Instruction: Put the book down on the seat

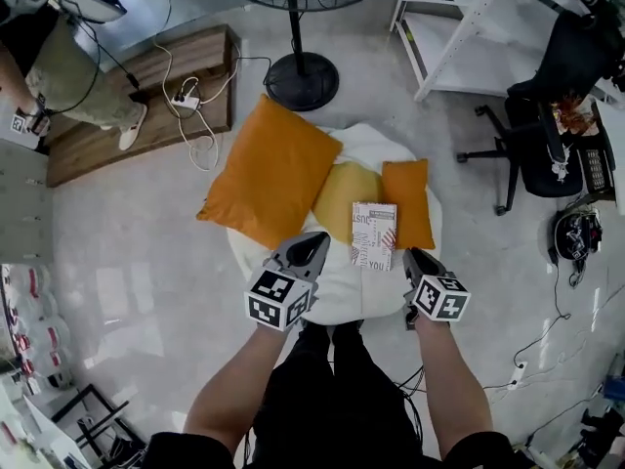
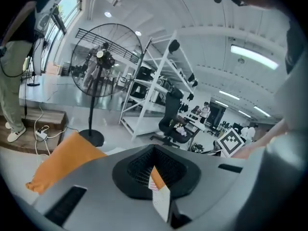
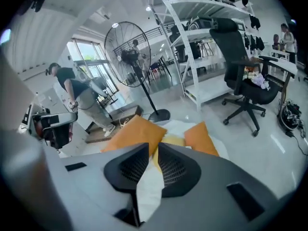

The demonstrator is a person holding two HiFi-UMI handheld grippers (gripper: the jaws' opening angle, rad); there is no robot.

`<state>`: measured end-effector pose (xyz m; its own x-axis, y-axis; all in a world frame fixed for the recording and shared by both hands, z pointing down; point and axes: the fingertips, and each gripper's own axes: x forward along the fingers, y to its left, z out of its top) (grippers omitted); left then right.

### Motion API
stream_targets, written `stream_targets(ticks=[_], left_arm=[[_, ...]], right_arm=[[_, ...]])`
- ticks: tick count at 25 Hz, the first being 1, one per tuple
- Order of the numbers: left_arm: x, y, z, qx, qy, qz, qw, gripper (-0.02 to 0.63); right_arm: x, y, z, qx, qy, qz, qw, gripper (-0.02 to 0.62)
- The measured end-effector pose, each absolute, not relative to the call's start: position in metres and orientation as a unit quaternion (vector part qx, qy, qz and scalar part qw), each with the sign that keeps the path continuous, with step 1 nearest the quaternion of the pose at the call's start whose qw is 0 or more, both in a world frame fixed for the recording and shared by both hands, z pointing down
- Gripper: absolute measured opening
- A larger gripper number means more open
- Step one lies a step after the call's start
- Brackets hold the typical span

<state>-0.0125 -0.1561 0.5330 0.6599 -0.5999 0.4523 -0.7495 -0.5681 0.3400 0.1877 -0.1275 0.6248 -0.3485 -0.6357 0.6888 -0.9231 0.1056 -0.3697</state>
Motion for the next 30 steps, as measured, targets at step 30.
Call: stream_targets(ticks=[30], left_arm=[[-0.041, -0.121, 0.310, 0.915, -0.367, 0.104, 0.132, 0.002]], right_arm=[[0.136, -0.081, 0.307, 0.492, -0.850, 0.175, 0.067, 0.015]])
